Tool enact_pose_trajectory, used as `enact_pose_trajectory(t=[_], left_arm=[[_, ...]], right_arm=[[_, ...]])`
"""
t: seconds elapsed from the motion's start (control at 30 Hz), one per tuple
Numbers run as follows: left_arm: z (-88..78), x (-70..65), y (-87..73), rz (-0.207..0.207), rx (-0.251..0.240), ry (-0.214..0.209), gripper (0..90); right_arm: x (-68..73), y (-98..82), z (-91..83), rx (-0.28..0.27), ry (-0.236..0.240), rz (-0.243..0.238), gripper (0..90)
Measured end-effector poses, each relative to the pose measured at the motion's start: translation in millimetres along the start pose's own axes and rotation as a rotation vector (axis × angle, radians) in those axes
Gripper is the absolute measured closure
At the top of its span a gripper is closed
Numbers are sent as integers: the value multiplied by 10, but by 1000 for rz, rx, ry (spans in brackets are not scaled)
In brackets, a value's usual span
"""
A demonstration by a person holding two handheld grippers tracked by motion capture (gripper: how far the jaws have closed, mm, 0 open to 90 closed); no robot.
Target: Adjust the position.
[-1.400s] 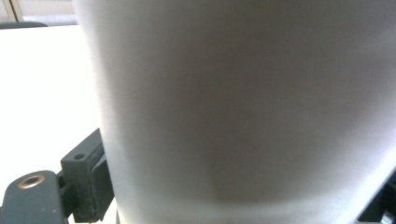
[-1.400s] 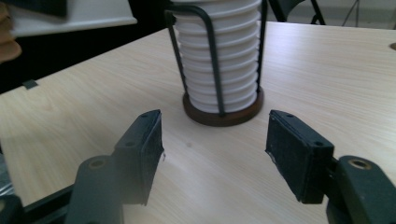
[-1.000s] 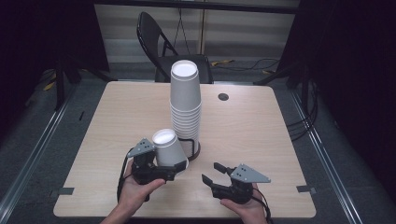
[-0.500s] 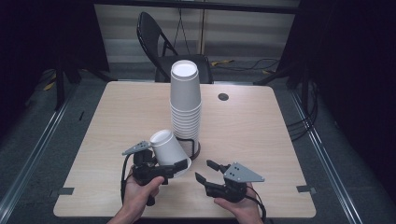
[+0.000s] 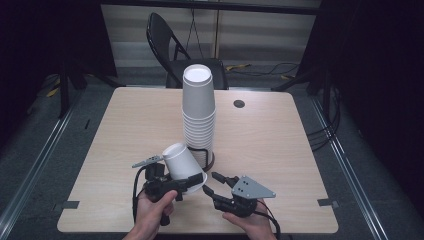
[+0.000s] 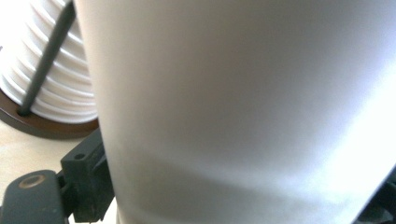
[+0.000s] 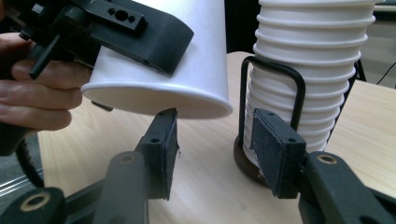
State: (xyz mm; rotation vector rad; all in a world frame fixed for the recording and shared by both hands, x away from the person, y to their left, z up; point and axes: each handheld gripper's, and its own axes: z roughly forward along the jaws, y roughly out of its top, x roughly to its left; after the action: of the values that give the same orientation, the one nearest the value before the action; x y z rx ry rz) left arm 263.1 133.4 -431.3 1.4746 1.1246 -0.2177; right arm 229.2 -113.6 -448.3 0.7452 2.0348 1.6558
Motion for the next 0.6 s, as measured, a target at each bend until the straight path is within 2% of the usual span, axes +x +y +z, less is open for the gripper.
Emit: enact_pose_trajectory(t=[0.2, 0.27, 0.37, 0.6], left_arm=[[21, 50, -18, -66, 7, -31, 108], [25, 68, -31, -97, 1, -43, 108], [20, 72, -64, -144, -20, -37, 109], [22, 86, -94, -157, -32, -48, 109]], right_arm=[[12, -4, 67, -6, -5, -18, 530], [17, -4, 89, -9, -9, -24, 535], [10, 1, 123, -24, -21, -31, 548], [41, 15, 246, -51, -24, -41, 573]])
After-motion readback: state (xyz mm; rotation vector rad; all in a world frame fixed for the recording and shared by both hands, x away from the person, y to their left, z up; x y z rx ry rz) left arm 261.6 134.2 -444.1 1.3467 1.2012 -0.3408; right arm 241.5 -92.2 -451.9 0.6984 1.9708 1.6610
